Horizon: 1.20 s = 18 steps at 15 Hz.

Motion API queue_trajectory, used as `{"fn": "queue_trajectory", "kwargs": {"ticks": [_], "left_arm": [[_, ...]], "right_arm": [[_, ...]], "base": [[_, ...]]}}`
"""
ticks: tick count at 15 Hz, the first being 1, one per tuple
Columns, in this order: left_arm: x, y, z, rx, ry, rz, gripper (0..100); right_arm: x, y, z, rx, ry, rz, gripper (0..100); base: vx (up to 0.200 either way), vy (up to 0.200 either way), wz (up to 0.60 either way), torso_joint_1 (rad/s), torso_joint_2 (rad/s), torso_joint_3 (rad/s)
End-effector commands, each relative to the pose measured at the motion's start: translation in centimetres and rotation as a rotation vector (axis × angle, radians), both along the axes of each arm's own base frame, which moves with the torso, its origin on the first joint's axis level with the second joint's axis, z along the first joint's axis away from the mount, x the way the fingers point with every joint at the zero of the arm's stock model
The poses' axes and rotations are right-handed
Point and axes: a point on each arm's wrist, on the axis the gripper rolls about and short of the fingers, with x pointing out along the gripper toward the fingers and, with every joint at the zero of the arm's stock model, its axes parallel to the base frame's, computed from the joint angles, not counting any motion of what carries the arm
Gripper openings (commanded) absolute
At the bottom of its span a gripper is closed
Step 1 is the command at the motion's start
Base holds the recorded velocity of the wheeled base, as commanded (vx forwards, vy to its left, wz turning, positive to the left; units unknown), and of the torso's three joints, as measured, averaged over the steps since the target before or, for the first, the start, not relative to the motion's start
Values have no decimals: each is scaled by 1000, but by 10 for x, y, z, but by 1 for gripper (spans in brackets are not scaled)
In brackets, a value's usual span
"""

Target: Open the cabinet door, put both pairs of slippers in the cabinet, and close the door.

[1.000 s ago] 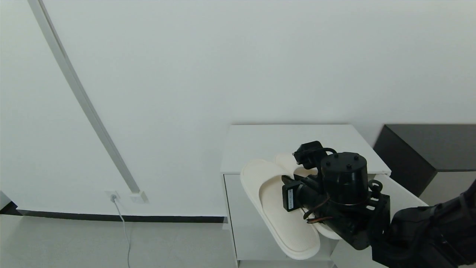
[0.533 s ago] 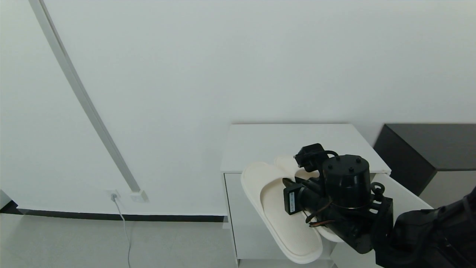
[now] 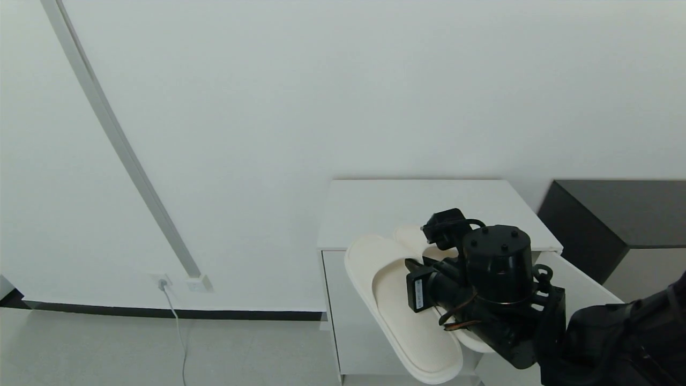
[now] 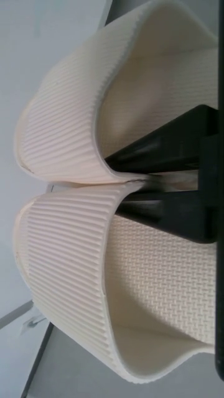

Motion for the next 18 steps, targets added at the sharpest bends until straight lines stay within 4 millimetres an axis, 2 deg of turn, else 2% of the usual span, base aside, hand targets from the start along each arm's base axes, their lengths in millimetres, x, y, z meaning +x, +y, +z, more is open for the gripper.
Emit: {"fn": "queue_trajectory", "kwargs": {"ticks": [1,4,12,18], "left_arm": [[0,0,0,0,1,2,0],[0,0,0,3,1,-1,0],[0,0,0,3,1,0,0],[0,0,0,1,0,0,0]], "right_arm": [[-1,-2,2,1,-2,-1,0],[-3,-6,5,8,-7,-5,0],[-5,-9,0,-10,6,-12,0],[-6,-10,-5,-23,18,-5,0]], "base": [[0,-200,0,-2,7,2],[0,-200,0,10,1,2],[0,-200,0,3,2,2],[0,0,0,0,0,0]]}}
